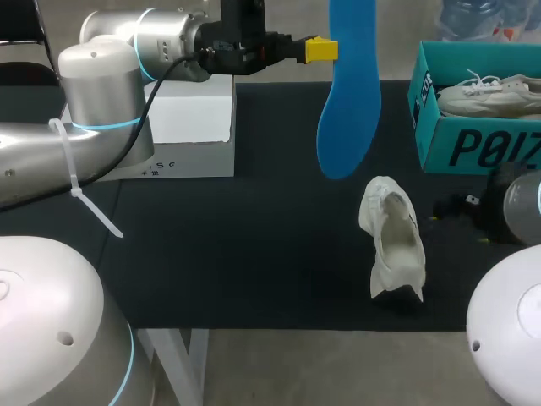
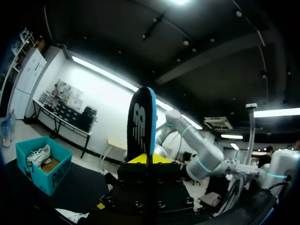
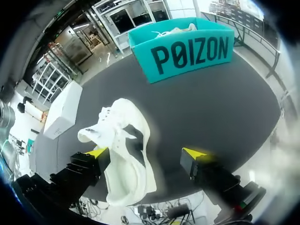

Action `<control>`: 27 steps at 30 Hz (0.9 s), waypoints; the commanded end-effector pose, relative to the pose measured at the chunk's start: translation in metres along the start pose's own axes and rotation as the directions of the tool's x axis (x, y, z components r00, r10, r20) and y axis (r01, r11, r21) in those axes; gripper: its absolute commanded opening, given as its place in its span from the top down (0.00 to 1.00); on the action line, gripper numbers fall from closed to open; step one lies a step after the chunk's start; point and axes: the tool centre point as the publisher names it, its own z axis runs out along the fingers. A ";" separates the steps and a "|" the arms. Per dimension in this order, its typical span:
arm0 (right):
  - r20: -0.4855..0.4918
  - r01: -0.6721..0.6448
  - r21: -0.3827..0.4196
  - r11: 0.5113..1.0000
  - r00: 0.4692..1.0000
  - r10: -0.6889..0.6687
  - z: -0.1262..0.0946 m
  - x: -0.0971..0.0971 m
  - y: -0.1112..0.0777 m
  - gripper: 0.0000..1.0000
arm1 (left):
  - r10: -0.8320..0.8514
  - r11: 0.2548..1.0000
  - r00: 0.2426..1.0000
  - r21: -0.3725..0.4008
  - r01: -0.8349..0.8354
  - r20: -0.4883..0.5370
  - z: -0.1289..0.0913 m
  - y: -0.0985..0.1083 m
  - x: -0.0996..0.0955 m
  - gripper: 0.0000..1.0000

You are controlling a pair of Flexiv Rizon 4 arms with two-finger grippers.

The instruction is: Take the shoe out of the shoebox, open the shoe tongue, remove and reinsert the insole, then place the shoe into the shoebox

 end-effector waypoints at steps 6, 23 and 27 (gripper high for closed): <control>-0.269 -0.250 0.780 0.573 0.693 0.669 0.001 -0.024 0.019 0.00 | 0.000 1.000 1.000 -0.001 0.000 -0.001 0.000 0.000 0.000 1.00; -0.356 -0.152 0.880 0.449 0.413 0.838 -0.006 -0.003 0.040 0.00 | 0.000 1.000 1.000 -0.001 0.000 -0.001 0.000 0.000 0.000 1.00; -0.333 -0.070 0.923 0.378 0.347 0.877 -0.007 0.005 0.044 0.00 | 0.000 1.000 1.000 -0.001 0.000 -0.001 0.000 0.000 0.000 1.00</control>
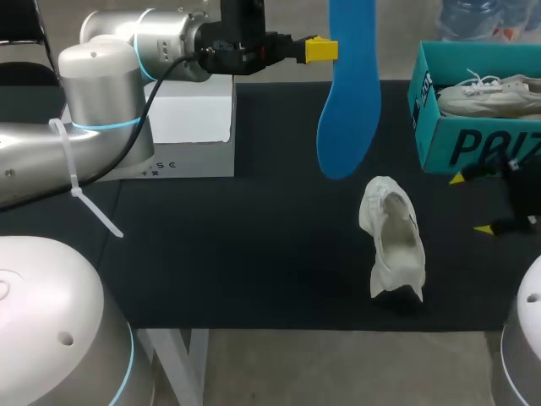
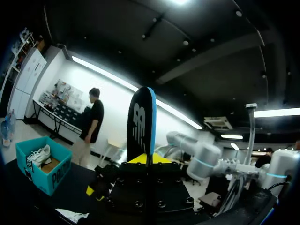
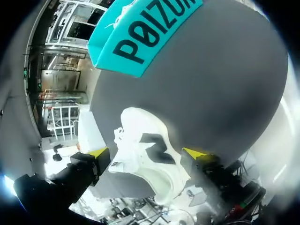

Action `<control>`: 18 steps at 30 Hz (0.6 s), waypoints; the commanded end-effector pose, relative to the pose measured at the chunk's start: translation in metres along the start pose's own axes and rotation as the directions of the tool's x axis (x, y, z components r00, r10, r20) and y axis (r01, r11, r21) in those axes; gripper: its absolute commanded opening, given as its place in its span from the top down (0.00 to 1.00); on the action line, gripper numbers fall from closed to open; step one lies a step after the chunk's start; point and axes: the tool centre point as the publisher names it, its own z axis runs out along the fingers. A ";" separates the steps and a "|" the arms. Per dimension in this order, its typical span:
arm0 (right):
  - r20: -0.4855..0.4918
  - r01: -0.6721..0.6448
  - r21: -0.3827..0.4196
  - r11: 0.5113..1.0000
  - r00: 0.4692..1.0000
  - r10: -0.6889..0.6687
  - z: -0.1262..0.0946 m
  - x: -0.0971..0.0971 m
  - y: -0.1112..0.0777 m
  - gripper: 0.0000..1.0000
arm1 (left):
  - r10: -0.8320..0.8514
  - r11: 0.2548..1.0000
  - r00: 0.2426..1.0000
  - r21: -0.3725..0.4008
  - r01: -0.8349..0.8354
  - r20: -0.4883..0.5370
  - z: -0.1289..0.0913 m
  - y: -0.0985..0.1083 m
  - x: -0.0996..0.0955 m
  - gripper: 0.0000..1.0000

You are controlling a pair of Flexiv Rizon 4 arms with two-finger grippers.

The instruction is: Take the shoe out of the shoebox, open the shoe tongue, remove and reinsert the insole, then place the shoe into the shoebox

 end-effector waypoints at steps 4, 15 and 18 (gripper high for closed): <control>-0.351 0.044 0.852 0.522 0.788 0.505 -0.001 0.003 0.003 0.00 | 0.000 1.000 1.000 -0.001 0.000 0.000 0.000 0.000 0.000 1.00; -0.318 0.240 0.948 0.211 0.779 0.540 -0.008 0.004 -0.005 0.00 | 0.000 1.000 1.000 -0.001 0.000 0.000 0.000 0.000 0.000 1.00; -0.322 0.258 0.946 0.196 0.810 0.490 -0.015 0.005 -0.011 0.00 | 0.000 1.000 1.000 -0.001 0.000 0.000 0.000 0.000 0.000 1.00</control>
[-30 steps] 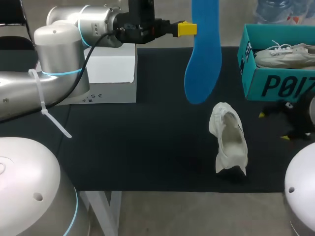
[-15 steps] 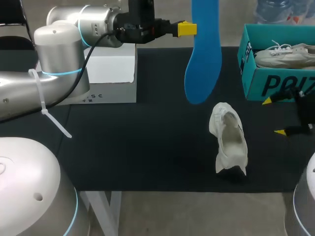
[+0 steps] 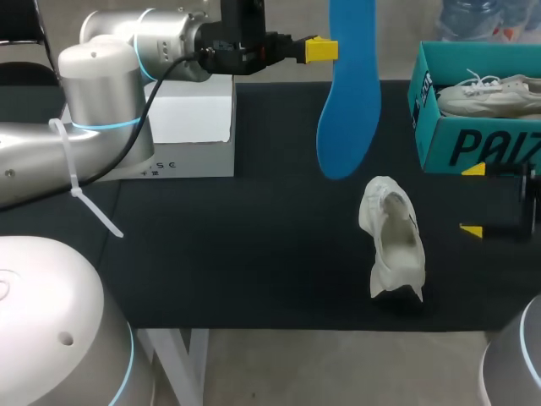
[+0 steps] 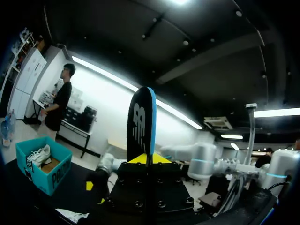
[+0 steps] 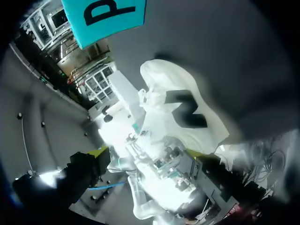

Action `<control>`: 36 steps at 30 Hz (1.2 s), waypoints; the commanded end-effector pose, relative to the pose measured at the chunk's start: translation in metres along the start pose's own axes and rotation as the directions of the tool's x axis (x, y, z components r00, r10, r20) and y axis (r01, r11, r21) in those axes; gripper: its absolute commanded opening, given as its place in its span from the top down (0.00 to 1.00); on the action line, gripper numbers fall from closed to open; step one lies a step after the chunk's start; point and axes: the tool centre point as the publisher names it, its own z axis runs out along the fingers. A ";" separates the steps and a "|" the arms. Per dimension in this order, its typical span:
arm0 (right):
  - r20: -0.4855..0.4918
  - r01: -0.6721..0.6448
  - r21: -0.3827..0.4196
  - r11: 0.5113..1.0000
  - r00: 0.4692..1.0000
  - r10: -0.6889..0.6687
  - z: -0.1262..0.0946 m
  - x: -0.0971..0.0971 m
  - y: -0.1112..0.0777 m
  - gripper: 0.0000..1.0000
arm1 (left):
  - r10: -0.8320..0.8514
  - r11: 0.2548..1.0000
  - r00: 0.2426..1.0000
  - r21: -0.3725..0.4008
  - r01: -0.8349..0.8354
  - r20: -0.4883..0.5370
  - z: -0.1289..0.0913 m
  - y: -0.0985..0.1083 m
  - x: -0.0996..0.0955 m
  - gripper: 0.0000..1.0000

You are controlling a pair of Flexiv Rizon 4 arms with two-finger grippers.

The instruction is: Take the shoe out of the shoebox, open the shoe tongue, remove and reinsert the insole, then place the shoe into the shoebox

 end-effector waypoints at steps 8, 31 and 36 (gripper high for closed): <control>-0.070 0.021 0.679 0.734 0.997 0.037 -0.005 -0.002 -0.021 0.00 | 0.000 1.000 1.000 -0.001 0.000 0.000 0.000 0.000 0.000 1.00; -0.016 0.121 0.638 0.761 0.989 -0.144 0.013 0.017 -0.102 0.00 | 0.000 1.000 1.000 -0.001 0.000 0.000 0.000 0.000 0.000 1.00; -0.023 0.153 0.589 0.794 0.985 -0.172 0.014 0.018 -0.108 0.00 | 0.000 1.000 1.000 -0.001 0.000 0.000 0.000 0.000 0.000 1.00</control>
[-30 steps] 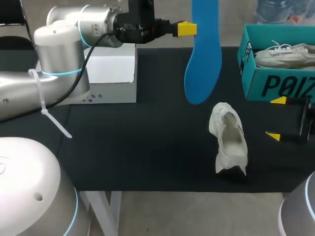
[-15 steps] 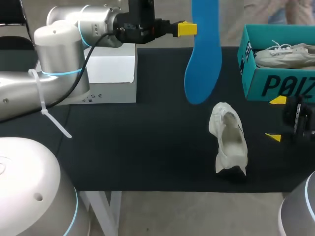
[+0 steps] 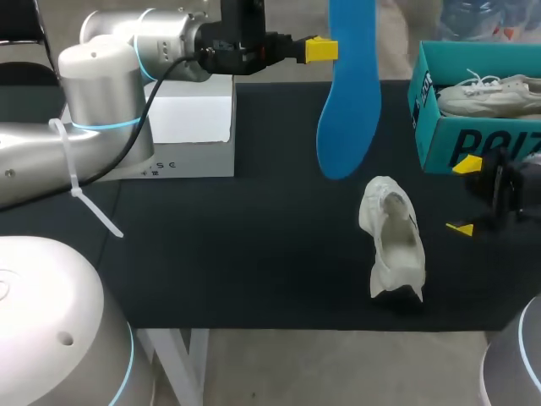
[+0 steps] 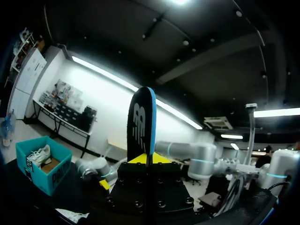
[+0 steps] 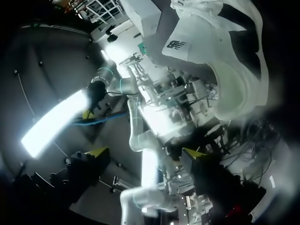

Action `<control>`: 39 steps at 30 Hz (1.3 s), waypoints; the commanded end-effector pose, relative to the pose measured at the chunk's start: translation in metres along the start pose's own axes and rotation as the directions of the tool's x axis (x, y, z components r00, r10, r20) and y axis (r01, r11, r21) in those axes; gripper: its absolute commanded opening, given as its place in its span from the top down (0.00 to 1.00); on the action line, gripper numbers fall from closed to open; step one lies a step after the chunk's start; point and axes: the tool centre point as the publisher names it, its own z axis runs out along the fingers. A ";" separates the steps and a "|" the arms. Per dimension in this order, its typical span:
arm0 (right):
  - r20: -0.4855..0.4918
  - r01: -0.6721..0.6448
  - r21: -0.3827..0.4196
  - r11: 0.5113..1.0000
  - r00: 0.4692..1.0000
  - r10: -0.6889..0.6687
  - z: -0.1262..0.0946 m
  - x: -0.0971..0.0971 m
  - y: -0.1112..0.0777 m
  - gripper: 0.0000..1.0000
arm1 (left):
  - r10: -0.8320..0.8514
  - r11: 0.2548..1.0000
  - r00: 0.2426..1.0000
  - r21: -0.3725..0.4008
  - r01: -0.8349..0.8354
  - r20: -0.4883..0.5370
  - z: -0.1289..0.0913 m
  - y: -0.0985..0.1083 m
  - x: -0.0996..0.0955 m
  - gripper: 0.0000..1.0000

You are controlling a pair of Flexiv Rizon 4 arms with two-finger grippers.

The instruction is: Take the shoe out of the shoebox, open the shoe tongue, remove and reinsert the insole, then place the shoe into the shoebox

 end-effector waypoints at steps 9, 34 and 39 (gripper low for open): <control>-0.017 0.052 -0.185 0.981 0.998 -0.056 0.012 -0.009 -0.015 0.00 | 0.000 1.000 1.000 -0.001 0.000 0.000 0.000 0.000 0.000 1.00; 0.070 0.113 -0.262 0.959 0.993 -0.098 0.039 -0.019 0.031 0.00 | 0.000 1.000 1.000 -0.001 0.000 0.000 0.000 0.000 0.000 1.00; 0.065 0.099 -0.274 0.957 0.994 -0.084 0.036 -0.018 0.044 0.00 | 0.000 1.000 1.000 -0.001 0.000 0.000 0.000 0.000 0.000 1.00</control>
